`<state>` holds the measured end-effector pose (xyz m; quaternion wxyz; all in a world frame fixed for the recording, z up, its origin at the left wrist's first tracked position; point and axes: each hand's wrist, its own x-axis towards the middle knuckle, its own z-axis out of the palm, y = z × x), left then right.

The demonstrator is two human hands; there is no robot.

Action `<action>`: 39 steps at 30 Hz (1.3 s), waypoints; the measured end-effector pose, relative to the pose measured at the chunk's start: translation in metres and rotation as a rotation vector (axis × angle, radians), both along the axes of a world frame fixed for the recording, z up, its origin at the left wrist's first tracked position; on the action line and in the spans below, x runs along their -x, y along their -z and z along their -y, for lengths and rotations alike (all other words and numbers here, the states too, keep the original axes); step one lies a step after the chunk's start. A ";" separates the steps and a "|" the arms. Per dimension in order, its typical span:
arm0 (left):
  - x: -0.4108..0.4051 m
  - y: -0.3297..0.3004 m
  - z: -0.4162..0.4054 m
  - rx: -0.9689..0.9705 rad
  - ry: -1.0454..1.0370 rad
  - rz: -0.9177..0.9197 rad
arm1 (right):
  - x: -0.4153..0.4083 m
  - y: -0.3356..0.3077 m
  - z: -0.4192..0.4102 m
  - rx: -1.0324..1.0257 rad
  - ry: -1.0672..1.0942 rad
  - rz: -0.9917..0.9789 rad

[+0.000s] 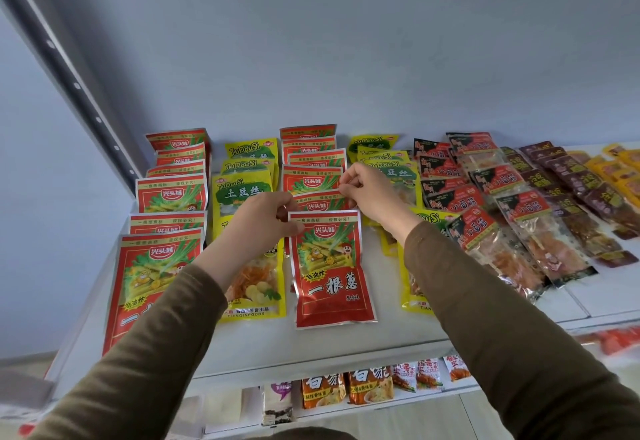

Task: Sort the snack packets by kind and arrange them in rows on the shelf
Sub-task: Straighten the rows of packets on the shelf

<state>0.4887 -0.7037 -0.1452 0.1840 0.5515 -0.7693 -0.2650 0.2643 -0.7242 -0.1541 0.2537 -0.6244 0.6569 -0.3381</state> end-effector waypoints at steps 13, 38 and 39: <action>0.001 -0.007 -0.008 -0.029 -0.010 -0.029 | 0.001 -0.002 -0.009 0.010 0.046 0.043; 0.171 -0.036 -0.002 0.207 0.122 0.114 | 0.147 -0.035 -0.058 0.139 -0.052 -0.073; 0.179 -0.035 0.000 0.179 0.118 0.139 | 0.157 -0.034 -0.057 0.127 -0.077 -0.082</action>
